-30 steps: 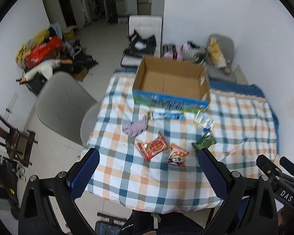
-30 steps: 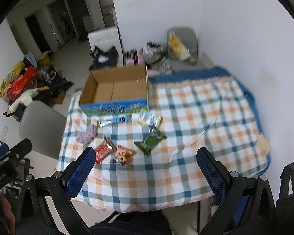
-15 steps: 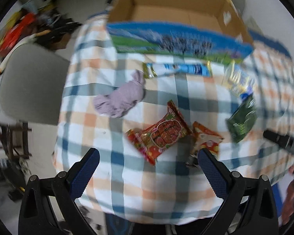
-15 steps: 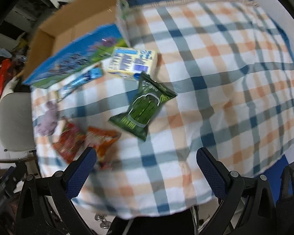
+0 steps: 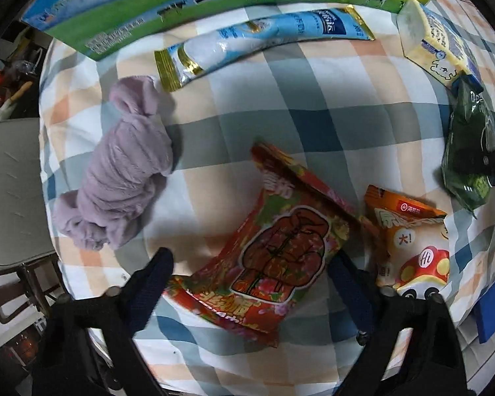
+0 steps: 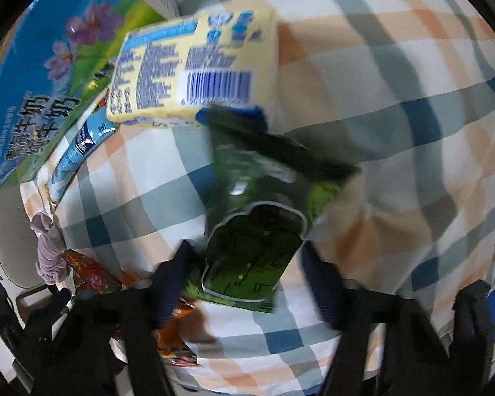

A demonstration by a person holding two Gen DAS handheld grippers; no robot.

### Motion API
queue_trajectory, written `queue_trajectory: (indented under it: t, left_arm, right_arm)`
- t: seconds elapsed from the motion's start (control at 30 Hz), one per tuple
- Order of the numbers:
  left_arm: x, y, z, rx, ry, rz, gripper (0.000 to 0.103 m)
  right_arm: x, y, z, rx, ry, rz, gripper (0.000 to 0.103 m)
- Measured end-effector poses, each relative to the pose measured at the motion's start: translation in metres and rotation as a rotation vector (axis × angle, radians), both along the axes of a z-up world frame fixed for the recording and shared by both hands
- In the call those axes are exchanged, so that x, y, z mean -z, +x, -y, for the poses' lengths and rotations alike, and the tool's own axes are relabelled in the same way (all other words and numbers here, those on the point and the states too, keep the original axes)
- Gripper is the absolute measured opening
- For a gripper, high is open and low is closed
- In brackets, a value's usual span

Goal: Organize soft objects
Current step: 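Grasp the red snack bag with the left gripper while the right grasps the green bag, then carry both bags into the cardboard box and open both grippers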

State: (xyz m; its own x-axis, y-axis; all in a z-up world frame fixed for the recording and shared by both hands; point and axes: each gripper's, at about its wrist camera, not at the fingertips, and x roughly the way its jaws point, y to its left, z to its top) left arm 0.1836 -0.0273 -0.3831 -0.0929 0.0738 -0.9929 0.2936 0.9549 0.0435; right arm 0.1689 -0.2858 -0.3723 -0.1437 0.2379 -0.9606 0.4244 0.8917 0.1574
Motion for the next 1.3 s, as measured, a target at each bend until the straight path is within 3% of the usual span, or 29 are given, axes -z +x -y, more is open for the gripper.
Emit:
queue_trajectory:
  t: [0.03, 0.17, 0.23, 0.33, 0.5, 0.6, 0.63, 0.67, 0.9, 1.3]
  left_arm:
    - [0.001, 0.000, -0.002, -0.028, -0.035, -0.026, 0.063]
    - [0.005, -0.003, -0.017, -0.195, -0.072, -0.086, 0.059]
    - [0.010, -0.004, -0.029, -0.300, -0.131, -0.122, 0.059]
    - [0.020, -0.007, -0.043, -0.407, -0.186, -0.121, 0.062]
    - [0.037, -0.015, -0.027, -0.255, -0.130, -0.119, 0.068]
    - [0.036, -0.020, -0.021, -0.252, -0.118, -0.087, 0.066]
    - [0.035, -0.022, -0.023, -0.271, -0.120, -0.074, 0.060]
    - [0.026, -0.023, -0.021, -0.283, -0.119, -0.068, 0.054]
    - [-0.005, -0.037, -0.030, -0.318, -0.106, -0.015, 0.048]
    - [-0.094, -0.067, -0.036, -0.365, -0.159, 0.155, 0.047]
  right_arm:
    - [0.000, 0.001, -0.005, -0.023, -0.004, -0.003, 0.045]
    - [-0.003, 0.000, -0.031, -0.196, -0.056, -0.032, 0.039]
    - [-0.002, -0.003, -0.044, -0.293, -0.076, -0.053, 0.039]
    - [0.002, -0.006, -0.061, -0.400, -0.099, -0.068, 0.039]
    - [0.017, 0.005, -0.073, -0.382, -0.099, -0.063, 0.043]
    - [0.028, 0.012, -0.077, -0.361, -0.088, -0.069, 0.044]
    - [0.032, 0.013, -0.077, -0.359, -0.085, -0.074, 0.044]
    - [0.038, 0.010, -0.076, -0.356, -0.076, -0.080, 0.044]
    - [0.054, 0.009, -0.080, -0.338, -0.051, -0.085, 0.038]
    - [0.008, 0.010, -0.099, -0.397, -0.025, 0.070, 0.036]
